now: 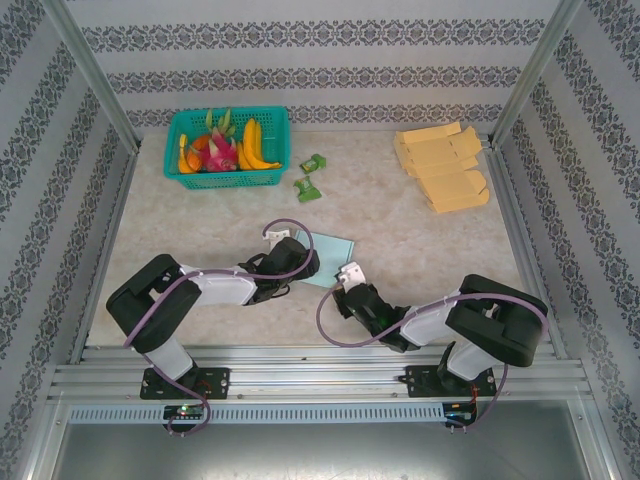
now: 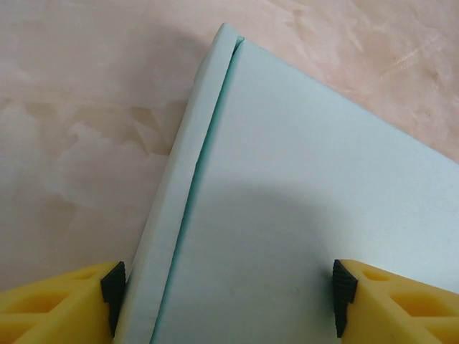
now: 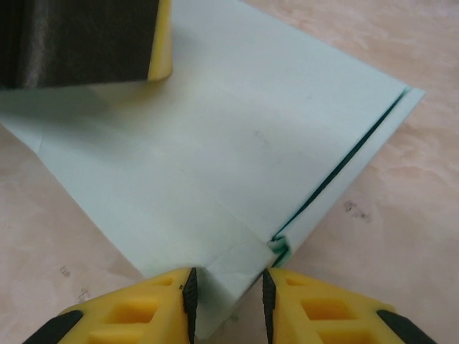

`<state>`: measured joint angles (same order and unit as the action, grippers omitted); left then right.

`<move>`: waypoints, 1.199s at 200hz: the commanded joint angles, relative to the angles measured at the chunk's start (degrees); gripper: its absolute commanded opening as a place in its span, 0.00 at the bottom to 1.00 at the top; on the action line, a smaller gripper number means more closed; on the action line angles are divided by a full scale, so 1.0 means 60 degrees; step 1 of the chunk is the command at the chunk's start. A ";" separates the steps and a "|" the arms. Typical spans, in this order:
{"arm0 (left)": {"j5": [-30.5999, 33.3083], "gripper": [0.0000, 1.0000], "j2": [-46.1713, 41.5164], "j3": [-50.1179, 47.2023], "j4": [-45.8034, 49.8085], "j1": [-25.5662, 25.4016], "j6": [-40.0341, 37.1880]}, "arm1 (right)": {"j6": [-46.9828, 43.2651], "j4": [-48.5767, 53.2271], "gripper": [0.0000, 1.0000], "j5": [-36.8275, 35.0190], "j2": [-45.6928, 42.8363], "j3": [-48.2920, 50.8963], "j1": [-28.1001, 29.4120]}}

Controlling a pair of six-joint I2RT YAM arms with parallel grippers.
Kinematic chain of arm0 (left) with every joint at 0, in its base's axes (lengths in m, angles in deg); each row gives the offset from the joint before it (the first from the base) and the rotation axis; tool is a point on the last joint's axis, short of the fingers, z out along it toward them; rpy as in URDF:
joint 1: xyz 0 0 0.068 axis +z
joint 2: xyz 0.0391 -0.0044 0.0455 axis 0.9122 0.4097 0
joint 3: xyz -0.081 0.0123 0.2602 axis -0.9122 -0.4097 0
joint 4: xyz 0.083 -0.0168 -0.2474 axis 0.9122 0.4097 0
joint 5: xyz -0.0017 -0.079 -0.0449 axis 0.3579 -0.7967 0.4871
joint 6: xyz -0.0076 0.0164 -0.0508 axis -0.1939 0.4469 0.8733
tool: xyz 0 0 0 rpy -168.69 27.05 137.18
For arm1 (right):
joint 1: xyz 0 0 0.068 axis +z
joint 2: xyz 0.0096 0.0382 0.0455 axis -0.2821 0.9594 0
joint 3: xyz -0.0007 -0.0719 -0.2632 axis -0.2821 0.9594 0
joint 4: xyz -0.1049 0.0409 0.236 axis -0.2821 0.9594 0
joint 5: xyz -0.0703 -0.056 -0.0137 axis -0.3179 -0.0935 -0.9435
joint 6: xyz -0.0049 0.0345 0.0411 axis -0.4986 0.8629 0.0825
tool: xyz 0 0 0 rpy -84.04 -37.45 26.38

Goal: Fold the paper box

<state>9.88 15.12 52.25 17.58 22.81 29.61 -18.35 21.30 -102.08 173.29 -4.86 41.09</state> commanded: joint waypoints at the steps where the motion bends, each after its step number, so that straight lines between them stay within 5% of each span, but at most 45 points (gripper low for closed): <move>1: -0.0676 0.73 0.0922 -0.0588 0.2550 -0.0084 -0.0824 | -0.0393 -0.1067 0.31 -0.0219 -0.0046 0.0070 -0.0314; 153: -0.1521 0.72 0.1335 -0.0351 0.2256 -0.0054 -0.1255 | 0.0303 -0.1963 0.33 0.1752 0.1331 -0.0342 -0.2244; 240: -0.1381 0.72 0.1371 -0.0303 0.2322 0.0120 -0.1135 | 0.2469 0.2033 0.37 0.3001 -0.1135 -0.0795 -0.2772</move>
<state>7.78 18.12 54.22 14.43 23.62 26.53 -9.54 24.29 -87.81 169.97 -6.72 24.61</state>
